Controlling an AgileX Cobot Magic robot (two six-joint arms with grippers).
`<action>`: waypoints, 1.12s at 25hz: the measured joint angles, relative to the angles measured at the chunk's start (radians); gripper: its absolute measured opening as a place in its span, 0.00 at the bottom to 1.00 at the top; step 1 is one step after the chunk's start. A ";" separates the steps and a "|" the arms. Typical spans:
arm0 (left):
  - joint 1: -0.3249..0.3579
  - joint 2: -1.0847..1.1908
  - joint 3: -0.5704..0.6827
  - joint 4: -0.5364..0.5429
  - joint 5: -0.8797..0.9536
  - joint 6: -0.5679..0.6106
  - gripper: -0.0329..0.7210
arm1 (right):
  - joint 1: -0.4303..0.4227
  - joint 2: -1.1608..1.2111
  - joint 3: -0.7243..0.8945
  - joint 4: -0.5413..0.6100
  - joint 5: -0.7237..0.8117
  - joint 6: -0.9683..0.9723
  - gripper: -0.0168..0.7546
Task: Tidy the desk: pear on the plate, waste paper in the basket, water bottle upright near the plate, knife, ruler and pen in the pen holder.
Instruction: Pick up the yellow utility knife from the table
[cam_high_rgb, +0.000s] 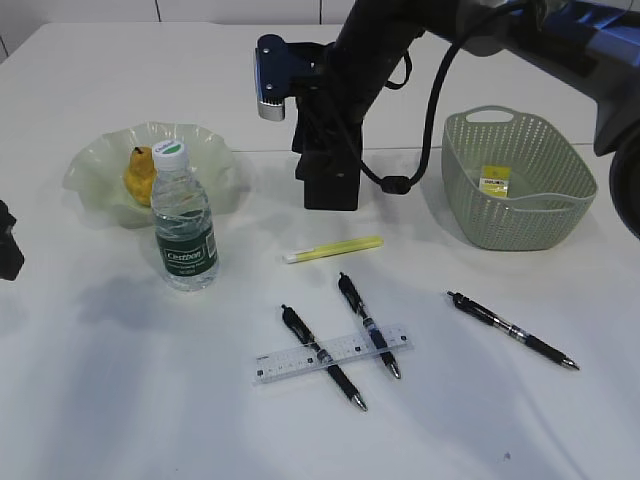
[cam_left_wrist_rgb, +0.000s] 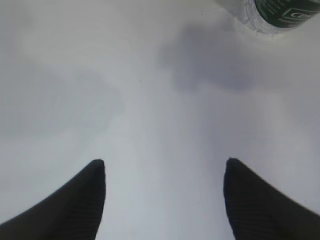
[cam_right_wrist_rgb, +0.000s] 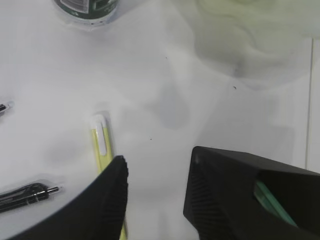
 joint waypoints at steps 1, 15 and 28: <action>0.000 0.000 0.000 0.000 -0.002 0.000 0.73 | 0.000 0.000 0.000 0.005 0.000 -0.007 0.44; 0.000 0.000 0.000 0.000 -0.006 0.000 0.73 | 0.005 0.086 0.000 0.034 0.009 -0.057 0.47; 0.000 0.000 0.000 0.000 -0.025 0.000 0.73 | 0.005 0.131 0.000 0.053 0.014 -0.059 0.48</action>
